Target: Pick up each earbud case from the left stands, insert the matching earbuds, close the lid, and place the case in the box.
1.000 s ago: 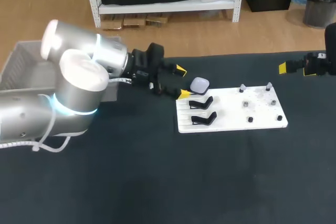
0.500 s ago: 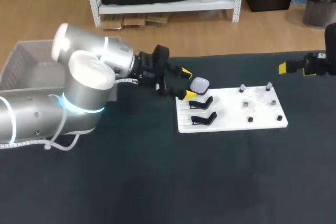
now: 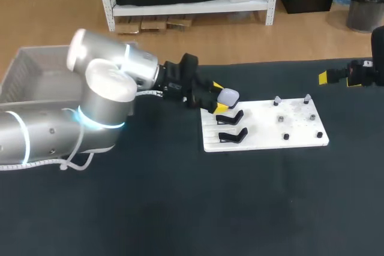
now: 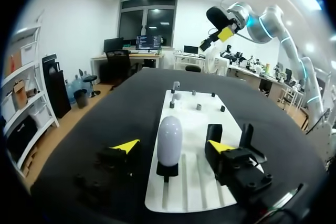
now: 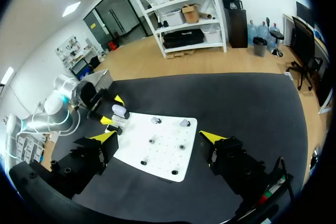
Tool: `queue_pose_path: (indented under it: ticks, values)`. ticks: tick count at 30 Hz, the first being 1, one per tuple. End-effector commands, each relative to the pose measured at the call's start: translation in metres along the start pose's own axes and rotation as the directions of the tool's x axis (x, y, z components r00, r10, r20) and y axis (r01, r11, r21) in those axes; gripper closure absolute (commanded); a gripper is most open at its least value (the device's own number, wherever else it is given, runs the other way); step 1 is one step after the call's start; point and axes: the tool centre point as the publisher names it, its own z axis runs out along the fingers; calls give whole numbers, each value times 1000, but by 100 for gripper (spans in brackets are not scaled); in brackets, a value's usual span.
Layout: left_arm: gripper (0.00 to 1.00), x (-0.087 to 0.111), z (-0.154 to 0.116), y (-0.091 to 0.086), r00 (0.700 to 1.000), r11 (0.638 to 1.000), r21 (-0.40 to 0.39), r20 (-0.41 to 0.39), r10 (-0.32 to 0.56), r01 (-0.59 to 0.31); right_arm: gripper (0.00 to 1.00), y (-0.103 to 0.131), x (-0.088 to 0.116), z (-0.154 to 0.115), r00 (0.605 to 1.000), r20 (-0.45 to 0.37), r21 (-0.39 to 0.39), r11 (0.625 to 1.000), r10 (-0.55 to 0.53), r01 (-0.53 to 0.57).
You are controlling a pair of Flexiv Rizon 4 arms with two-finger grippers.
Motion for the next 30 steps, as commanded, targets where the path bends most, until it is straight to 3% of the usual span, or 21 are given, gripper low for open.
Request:
queue_pose_path:
  ticks: [1, 9, 23, 28, 30]
  values:
    - [24, 1, 8, 10, 1000, 1000, 19, -2, -8, 8, 0, 1, 0, -1, 1000, -1, 4, 1000, 1, -1]
    - [40, 2, 13, 10, 1000, 999, 31, 5, -19, 19, 0, 1, 0, -1, 1000, -1, 4, 1000, 1, -1]
    - [57, 4, 15, 10, 999, 999, 38, 15, -28, 27, 0, 1, 0, -1, 1000, -1, 4, 1000, 1, -1]
    - [69, 5, 17, 9, 999, 999, 43, 20, -33, 32, 0, 1, 0, -1, 1000, -1, 4, 1000, 1, -1]
    - [82, 6, 17, 9, 999, 998, 46, 22, -35, 34, 0, 1, 0, -1, 1000, -1, 4, 1000, 1, -1]
